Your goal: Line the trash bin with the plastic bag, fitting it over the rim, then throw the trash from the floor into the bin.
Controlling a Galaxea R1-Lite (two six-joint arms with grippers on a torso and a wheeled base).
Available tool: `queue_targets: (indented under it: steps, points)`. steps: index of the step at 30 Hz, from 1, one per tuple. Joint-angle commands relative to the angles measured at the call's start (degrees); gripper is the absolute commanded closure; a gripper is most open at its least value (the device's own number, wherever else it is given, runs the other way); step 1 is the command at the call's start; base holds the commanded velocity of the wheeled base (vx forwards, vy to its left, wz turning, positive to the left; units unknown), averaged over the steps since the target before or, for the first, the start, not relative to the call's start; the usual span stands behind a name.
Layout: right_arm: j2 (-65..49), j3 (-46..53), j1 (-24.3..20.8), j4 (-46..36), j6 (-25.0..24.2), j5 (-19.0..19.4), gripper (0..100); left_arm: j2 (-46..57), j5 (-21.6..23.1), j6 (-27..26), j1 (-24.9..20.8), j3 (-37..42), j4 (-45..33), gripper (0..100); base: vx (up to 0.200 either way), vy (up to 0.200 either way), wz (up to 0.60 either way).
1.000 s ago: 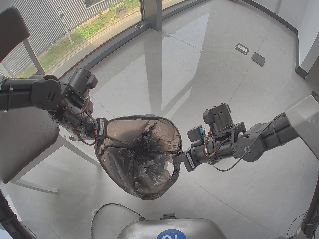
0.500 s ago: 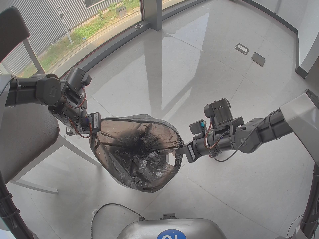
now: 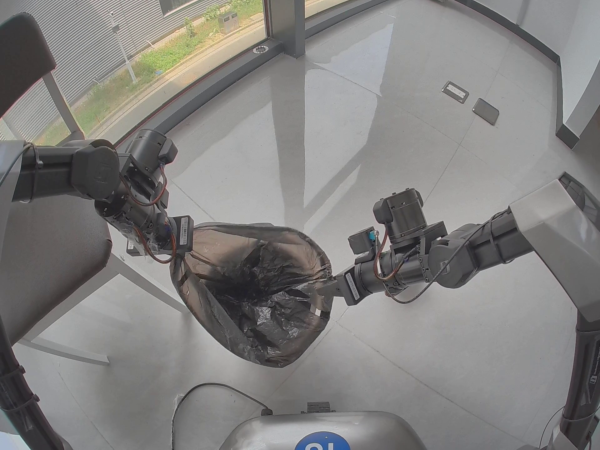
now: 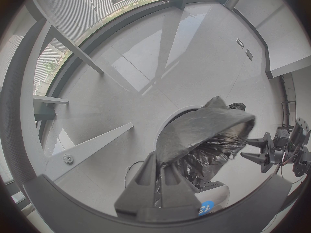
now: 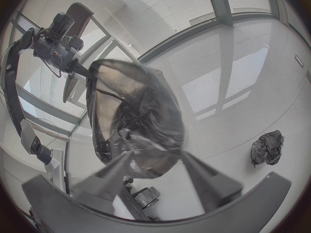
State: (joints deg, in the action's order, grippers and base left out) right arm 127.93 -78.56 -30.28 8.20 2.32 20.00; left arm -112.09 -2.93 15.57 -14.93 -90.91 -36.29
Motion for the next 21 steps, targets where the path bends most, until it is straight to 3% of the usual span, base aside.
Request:
queue_targets:
  steps: [1,21]
  points:
    - [0.4,-0.6,0.0,0.0,0.1,-0.1,0,0.2,-0.4,0.1,-0.5,-0.1,0.0,100,0.0,0.0,0.0]
    - [-4.3,0.7,-0.9,-0.4,2.2,0.0,0,-0.2,-4.5,-1.2,1.1,1.7,-0.1,100,0.0,0.0,0.0]
